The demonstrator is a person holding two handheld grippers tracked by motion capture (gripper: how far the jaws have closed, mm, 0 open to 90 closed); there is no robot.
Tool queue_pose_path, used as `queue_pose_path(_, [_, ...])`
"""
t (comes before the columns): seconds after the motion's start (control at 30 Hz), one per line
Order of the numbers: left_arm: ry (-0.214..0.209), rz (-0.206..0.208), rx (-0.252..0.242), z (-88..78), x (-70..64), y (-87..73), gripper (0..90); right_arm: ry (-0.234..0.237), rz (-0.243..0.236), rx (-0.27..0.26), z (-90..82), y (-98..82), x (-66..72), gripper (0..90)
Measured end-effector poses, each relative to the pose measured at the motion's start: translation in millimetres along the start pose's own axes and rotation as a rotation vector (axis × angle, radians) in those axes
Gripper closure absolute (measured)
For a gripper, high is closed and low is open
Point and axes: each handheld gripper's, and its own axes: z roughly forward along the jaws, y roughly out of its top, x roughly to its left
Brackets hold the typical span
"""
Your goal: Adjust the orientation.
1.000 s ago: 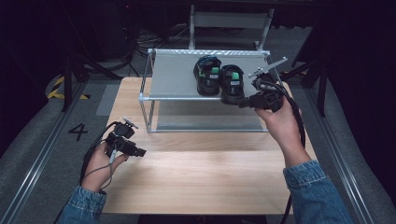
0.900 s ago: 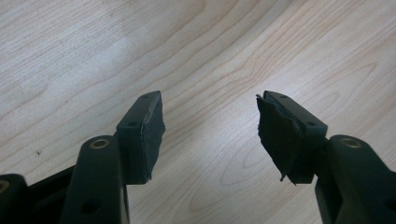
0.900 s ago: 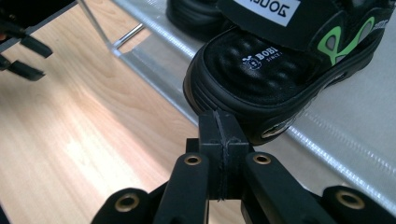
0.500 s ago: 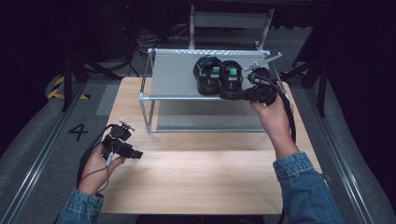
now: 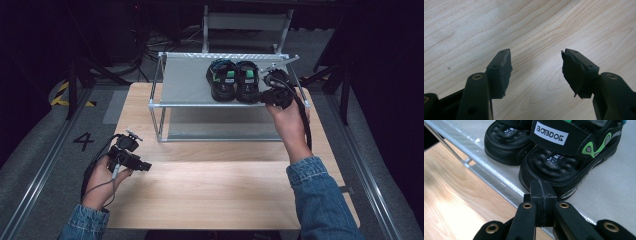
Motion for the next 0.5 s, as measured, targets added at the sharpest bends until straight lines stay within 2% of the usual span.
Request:
queue_pose_path(0.07, [0.002,0.005,0.0,-0.2,-0.2,0.3,40.7,0.007,0.004,-0.003,-1.0,-0.6,0.0,89.3])
queue_pose_path(0.13, [0.0,0.005,0.0,-0.1,-0.3,0.6,40.7,0.008,0.004,-0.003,-3.5,-2.0,2.2,82.2])
queue_pose_path(0.3, [-0.005,0.009,-0.005,-0.7,-1.1,2.8,40.7,0.047,-0.006,-0.038,-21.2,-10.6,10.6,82.4])
queue_pose_path(0.5, [-0.009,0.02,0.0,0.9,-3.6,6.5,40.7,0.051,-0.022,-0.038,-41.4,-34.8,20.6,81.5])
